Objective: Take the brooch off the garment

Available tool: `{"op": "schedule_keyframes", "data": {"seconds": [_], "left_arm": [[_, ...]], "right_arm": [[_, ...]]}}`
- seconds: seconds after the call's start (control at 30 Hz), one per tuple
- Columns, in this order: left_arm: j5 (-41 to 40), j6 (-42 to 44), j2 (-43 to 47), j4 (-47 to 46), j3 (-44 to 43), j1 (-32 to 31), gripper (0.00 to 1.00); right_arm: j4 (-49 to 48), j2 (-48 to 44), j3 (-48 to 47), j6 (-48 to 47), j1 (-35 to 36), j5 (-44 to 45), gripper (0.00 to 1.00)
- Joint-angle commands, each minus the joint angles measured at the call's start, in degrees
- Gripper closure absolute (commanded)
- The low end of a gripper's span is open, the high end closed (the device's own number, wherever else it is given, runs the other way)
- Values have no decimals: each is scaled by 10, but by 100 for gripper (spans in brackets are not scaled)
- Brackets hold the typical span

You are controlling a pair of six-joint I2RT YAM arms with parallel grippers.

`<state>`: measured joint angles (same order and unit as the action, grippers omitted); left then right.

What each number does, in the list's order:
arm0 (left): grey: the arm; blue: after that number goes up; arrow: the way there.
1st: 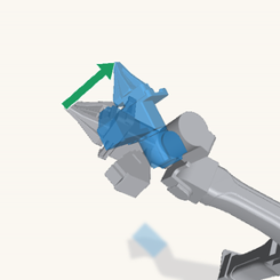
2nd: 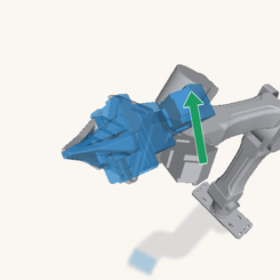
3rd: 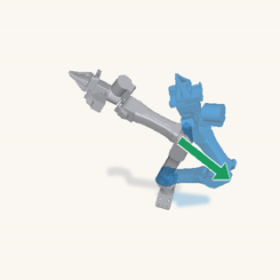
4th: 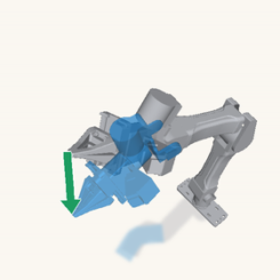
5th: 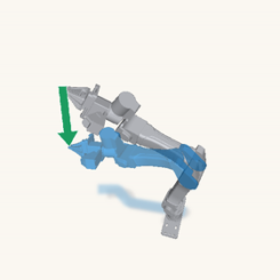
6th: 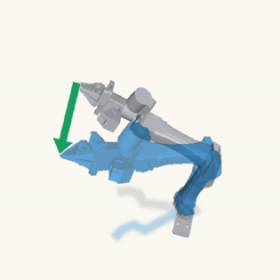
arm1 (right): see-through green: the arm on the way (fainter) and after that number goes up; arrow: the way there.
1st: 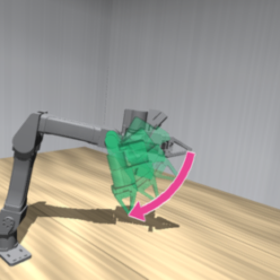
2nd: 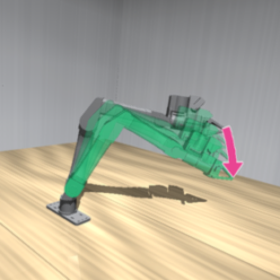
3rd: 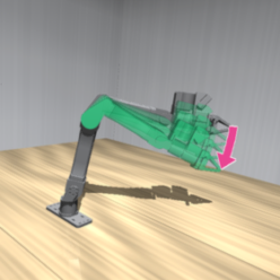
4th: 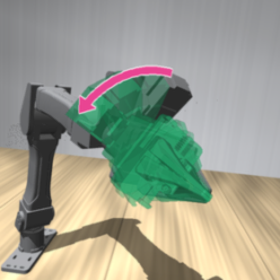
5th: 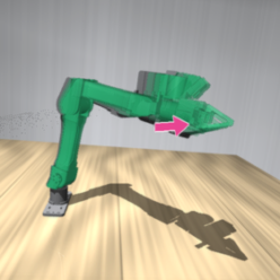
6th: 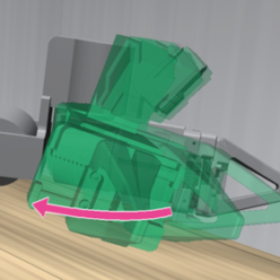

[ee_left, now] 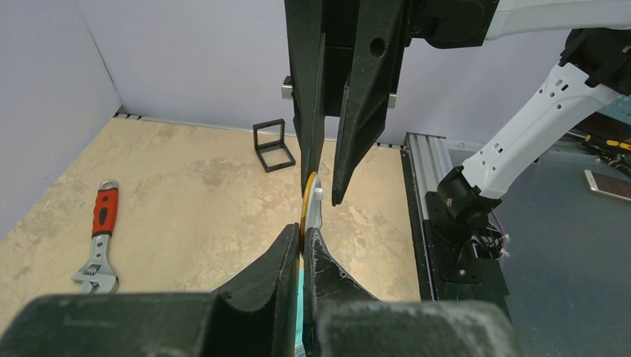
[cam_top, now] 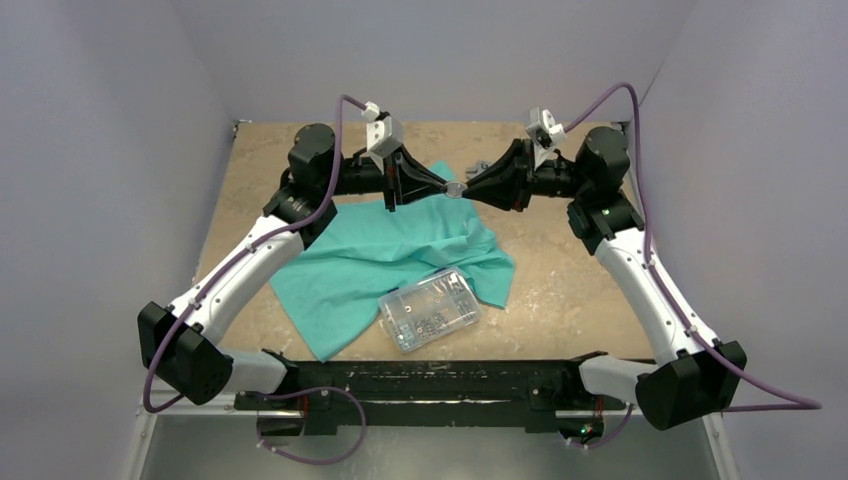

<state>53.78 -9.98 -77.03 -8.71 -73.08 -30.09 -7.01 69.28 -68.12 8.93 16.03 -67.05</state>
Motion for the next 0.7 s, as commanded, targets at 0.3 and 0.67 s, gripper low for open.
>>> {"op": "schedule_keyframes", "data": {"seconds": [0.3,0.67], "left_arm": [[-11,-5,-1,-9,-31,-4,89],[-93,-74,4,56,-32,52,4]], "right_arm": [[-3,3,-6,10,3,15,100],[148,13,-27,-21,-57,62,100]]}}
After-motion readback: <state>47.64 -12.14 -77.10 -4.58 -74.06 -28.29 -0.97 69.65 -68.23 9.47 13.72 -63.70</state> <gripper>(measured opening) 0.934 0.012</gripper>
